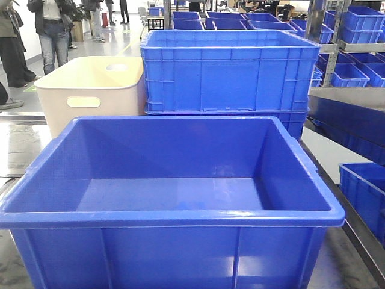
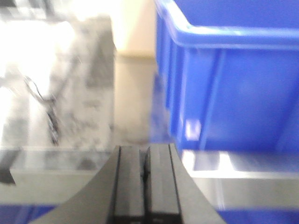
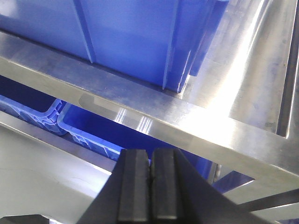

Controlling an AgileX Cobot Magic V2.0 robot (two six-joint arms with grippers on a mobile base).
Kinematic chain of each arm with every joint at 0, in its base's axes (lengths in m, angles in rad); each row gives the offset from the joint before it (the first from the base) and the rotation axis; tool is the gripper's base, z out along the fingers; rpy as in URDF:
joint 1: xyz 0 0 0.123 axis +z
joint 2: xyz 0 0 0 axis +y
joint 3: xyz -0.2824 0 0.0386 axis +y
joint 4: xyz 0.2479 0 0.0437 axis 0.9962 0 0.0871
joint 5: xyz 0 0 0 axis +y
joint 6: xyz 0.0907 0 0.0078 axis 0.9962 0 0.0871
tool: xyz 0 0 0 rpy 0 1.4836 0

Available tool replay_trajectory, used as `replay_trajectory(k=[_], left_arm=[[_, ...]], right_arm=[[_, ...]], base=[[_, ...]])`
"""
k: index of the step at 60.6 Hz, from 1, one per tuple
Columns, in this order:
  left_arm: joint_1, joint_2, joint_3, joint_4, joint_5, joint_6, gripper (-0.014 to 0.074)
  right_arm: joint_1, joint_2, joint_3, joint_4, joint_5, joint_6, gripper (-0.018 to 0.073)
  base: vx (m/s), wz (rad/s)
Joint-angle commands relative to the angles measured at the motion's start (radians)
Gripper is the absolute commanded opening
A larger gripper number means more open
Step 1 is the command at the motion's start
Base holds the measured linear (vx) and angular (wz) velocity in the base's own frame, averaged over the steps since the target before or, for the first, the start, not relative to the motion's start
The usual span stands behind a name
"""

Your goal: Pick red and yellow blocks into blue bin

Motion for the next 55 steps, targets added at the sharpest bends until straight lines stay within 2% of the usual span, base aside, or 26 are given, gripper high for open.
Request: replay_trajectory(k=[1, 9, 13, 18, 30, 55], left_arm=[[0.017, -0.052, 0.059, -0.006, -0.224, -0.002, -0.0008], [0.017, -0.159, 0.209, 0.001, -0.400, -0.001, -0.0008], [0.017, -0.149, 0.280, 0.000, -0.519, -0.004, -0.0008], [0.016, -0.151, 0.262, 0.000, -0.433, -0.005, -0.0008], [0.013, -0.151, 0.266, 0.023, -0.434, 0.028, -0.0008], [0.015, -0.149, 0.265, 0.021, -0.431, 0.020, -0.0008]], right_arm=[[0.000, -0.004, -0.026, -0.005, -0.061, -0.002, -0.0010], [0.000, -0.004, -0.026, -0.005, -0.061, -0.002, -0.0010], [0.000, -0.004, -0.026, -0.005, -0.057, -0.002, -0.0010], [0.000, -0.006, -0.026, -0.006, -0.051, -0.003, -0.0010], [0.000, -0.004, -0.026, -0.005, -0.041, -0.003, -0.0010], [0.000, -0.004, -0.026, -0.005, -0.041, -0.003, -0.0010]], base=[[0.00, 0.00], [0.00, 0.00], [0.00, 0.00], [0.00, 0.00], [0.00, 0.00], [0.00, 0.00]])
